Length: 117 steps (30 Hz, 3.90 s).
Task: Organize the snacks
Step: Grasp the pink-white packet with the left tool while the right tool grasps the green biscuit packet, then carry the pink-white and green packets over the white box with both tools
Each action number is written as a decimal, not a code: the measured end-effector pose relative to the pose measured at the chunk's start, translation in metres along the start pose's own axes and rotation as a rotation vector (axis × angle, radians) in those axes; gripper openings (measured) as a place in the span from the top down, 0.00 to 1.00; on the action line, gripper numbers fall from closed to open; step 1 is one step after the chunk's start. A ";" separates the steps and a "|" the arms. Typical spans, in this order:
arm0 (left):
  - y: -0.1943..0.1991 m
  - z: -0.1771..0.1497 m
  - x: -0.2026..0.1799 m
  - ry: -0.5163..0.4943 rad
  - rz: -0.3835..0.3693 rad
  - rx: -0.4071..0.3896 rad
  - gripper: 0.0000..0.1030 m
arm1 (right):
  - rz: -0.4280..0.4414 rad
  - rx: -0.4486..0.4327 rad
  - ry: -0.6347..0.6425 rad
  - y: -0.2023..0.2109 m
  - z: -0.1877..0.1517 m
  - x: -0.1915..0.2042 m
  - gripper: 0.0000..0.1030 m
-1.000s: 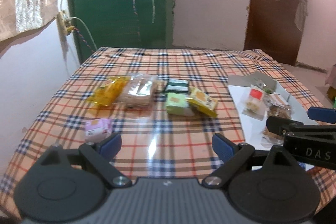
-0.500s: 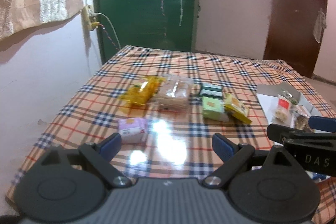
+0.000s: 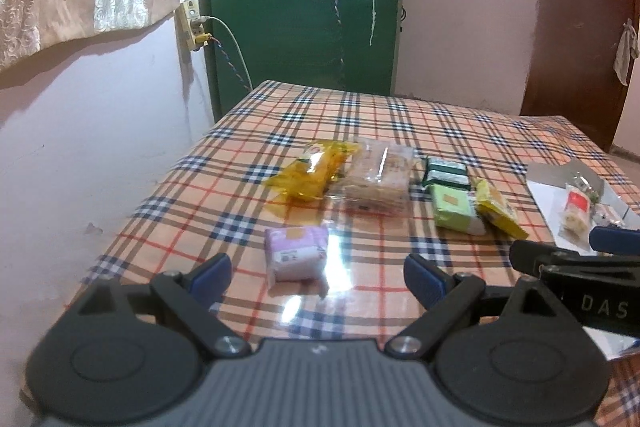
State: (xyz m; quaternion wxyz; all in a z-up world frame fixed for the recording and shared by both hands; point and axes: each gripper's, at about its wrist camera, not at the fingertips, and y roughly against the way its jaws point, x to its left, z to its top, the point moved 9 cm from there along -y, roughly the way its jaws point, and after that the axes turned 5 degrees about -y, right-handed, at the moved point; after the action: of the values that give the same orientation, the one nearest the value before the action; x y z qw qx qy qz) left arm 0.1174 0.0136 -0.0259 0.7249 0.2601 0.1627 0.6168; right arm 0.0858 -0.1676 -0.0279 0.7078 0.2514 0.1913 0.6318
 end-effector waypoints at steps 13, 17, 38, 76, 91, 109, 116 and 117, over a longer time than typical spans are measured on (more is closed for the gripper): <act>-0.049 0.000 0.017 0.006 0.017 0.047 0.10 | 0.011 0.042 -0.060 -0.049 0.001 0.012 0.00; -0.065 -0.002 0.019 0.014 0.014 0.065 0.10 | 0.009 0.071 -0.097 -0.064 -0.002 0.009 0.00; -0.106 -0.002 0.017 0.015 -0.023 0.092 0.49 | -0.011 0.135 -0.121 -0.154 0.011 0.006 0.00; -0.018 -0.010 -0.004 0.011 -0.019 0.050 0.50 | 0.047 0.052 0.022 -0.009 -0.006 0.019 0.43; 0.021 0.003 -0.013 0.015 -0.029 0.000 0.50 | 0.059 0.014 0.026 0.035 -0.006 0.015 0.43; 0.036 0.007 -0.036 -0.008 -0.049 -0.012 0.50 | 0.037 -0.029 0.027 0.055 -0.001 0.003 0.43; 0.040 0.009 -0.045 -0.018 -0.059 -0.018 0.50 | 0.024 -0.038 0.015 0.062 -0.001 -0.005 0.43; 0.041 0.010 -0.046 -0.019 -0.061 -0.020 0.50 | 0.024 -0.040 0.016 0.064 -0.001 -0.006 0.43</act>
State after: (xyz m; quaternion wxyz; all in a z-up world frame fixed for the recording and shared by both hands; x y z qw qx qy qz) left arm 0.0814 -0.0289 0.0015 0.7475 0.2537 0.1574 0.5934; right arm 0.0338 -0.1683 0.0095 0.7036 0.2344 0.1811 0.6459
